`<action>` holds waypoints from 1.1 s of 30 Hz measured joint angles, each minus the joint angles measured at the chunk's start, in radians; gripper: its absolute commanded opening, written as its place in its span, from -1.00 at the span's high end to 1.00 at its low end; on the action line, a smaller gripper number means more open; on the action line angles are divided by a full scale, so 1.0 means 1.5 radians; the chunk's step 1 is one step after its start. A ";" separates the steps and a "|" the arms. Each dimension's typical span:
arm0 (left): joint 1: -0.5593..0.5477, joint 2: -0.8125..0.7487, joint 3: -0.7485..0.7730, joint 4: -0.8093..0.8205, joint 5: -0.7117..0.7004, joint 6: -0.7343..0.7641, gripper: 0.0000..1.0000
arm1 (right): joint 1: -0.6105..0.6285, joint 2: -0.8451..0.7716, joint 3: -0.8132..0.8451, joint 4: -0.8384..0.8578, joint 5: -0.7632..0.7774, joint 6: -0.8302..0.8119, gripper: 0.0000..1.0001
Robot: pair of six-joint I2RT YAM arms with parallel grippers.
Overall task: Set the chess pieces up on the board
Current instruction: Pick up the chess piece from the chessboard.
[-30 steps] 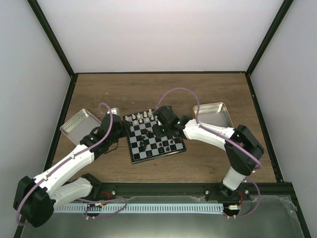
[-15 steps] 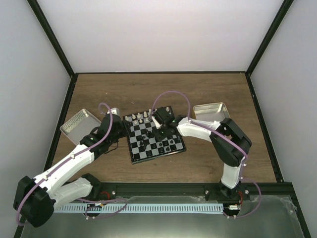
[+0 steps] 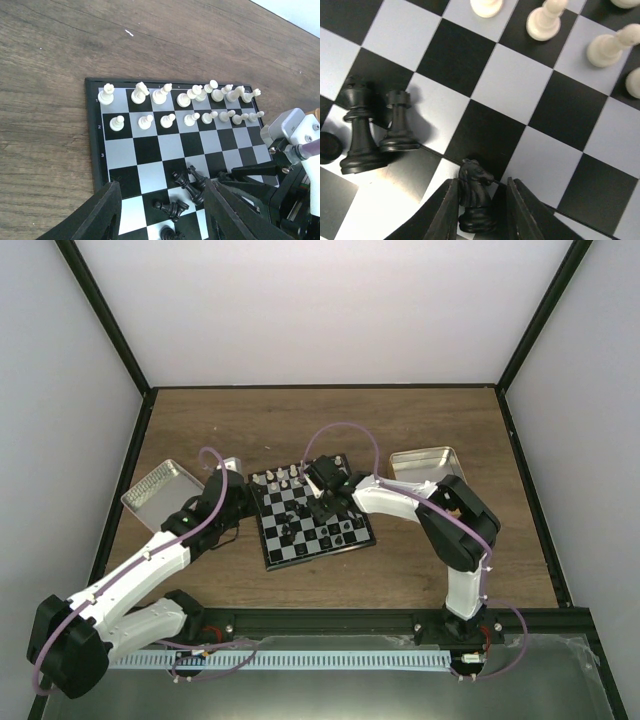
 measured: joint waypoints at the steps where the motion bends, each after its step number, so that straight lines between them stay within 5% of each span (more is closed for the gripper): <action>1: 0.000 0.000 0.000 0.000 0.000 0.000 0.05 | 0.000 0.000 0.000 -0.001 0.005 -0.002 0.53; 6: 0.001 0.000 0.000 0.000 0.006 0.000 -0.01 | 0.002 -0.004 -0.008 0.006 0.025 -0.007 0.58; 13: 0.001 0.000 0.000 0.000 0.010 0.001 -0.02 | 0.002 -0.015 -0.023 0.013 0.028 -0.014 0.35; 33: 0.001 0.006 0.000 0.005 0.019 0.000 -0.05 | 0.008 -0.022 -0.032 0.008 0.027 -0.014 0.72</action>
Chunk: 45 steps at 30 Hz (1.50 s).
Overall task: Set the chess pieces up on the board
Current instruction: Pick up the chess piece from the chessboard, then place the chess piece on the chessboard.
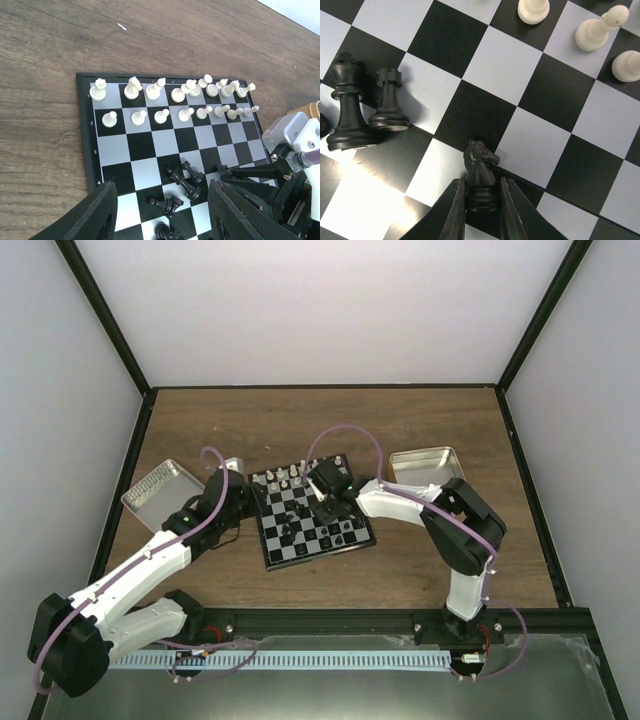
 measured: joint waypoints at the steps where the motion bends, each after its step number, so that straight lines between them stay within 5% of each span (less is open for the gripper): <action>1: 0.000 0.000 0.000 0.000 0.002 0.000 -0.07 | 0.001 -0.003 -0.005 0.007 0.003 0.000 0.72; 12: 0.004 -0.028 -0.009 0.034 0.087 -0.031 -0.53 | 0.056 -0.158 -0.115 0.159 0.015 -0.013 0.71; 19: 0.007 -0.058 -0.019 0.128 0.200 -0.069 -0.55 | 0.107 -0.296 -0.207 0.323 -0.022 -0.047 0.70; 39: 0.010 -0.070 -0.086 0.285 0.360 -0.175 0.90 | 0.112 -0.331 -0.232 0.403 -0.061 -0.050 0.67; 45: 0.010 -0.076 -0.087 0.281 0.358 -0.158 0.92 | 0.112 -0.331 -0.232 0.405 -0.061 -0.031 0.01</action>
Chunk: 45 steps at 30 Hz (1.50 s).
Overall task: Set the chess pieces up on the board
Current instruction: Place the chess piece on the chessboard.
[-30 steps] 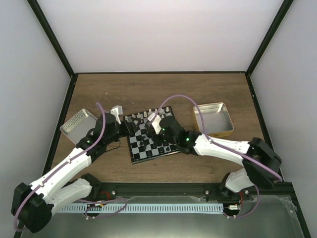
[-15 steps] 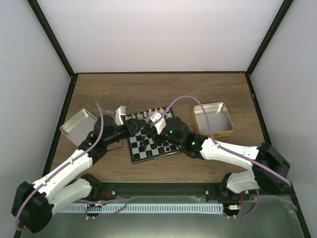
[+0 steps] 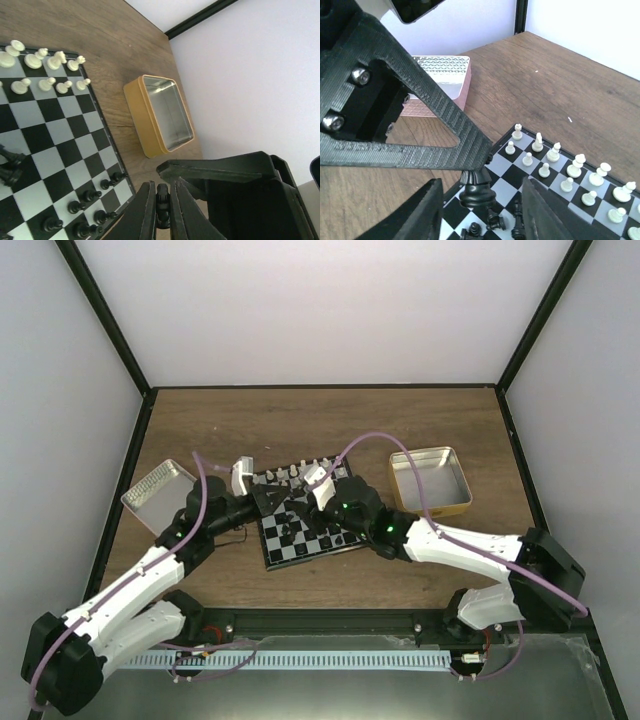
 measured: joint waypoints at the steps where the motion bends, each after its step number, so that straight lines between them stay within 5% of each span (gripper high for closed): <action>1: 0.000 -0.001 0.000 -0.007 -0.006 0.009 0.92 | -0.001 0.001 0.000 -0.002 0.002 0.007 -0.02; 16: -0.020 -0.030 0.077 -0.291 -0.214 0.173 0.92 | -0.071 0.012 -0.002 -0.087 0.070 0.159 -0.19; 30: -0.350 0.112 0.059 -0.380 -0.468 0.062 0.92 | -0.134 0.011 -0.002 -0.108 0.087 0.258 -0.21; 37: -0.382 0.223 0.051 -0.380 -0.521 0.006 0.92 | -0.138 0.006 -0.016 -0.108 0.086 0.267 -0.21; 45: -0.382 0.239 0.043 -0.350 -0.531 -0.007 0.91 | -0.141 0.004 -0.024 -0.108 0.086 0.269 -0.22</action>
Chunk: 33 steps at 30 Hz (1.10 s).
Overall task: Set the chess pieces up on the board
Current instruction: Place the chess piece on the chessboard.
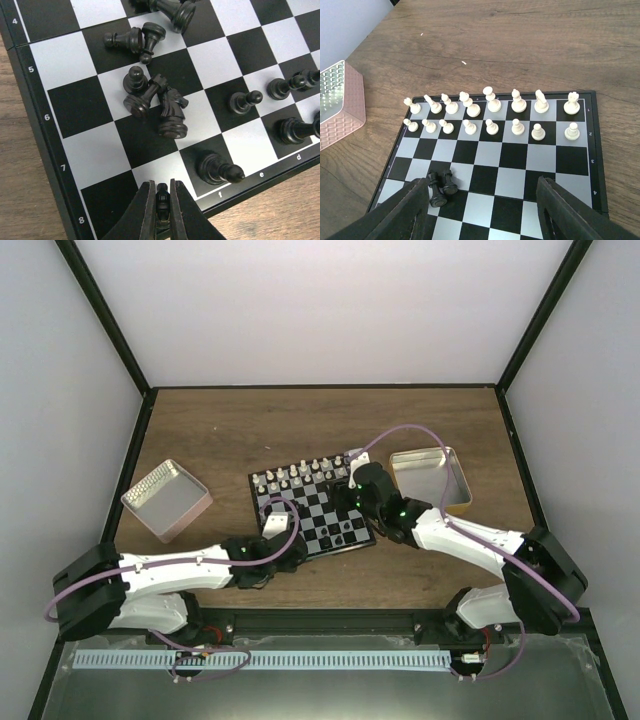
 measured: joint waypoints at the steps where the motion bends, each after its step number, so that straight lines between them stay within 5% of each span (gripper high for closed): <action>1: 0.000 0.001 0.000 0.003 0.000 0.000 0.90 | 0.000 0.000 0.000 0.000 0.000 0.000 -0.22; 21: 0.000 0.041 0.000 0.044 -0.033 -0.001 0.83 | -0.002 0.000 0.000 0.000 -0.004 0.003 -0.23; 33: 0.000 0.031 0.001 0.036 -0.027 0.004 0.38 | -0.003 0.002 0.000 0.000 -0.006 0.003 -0.23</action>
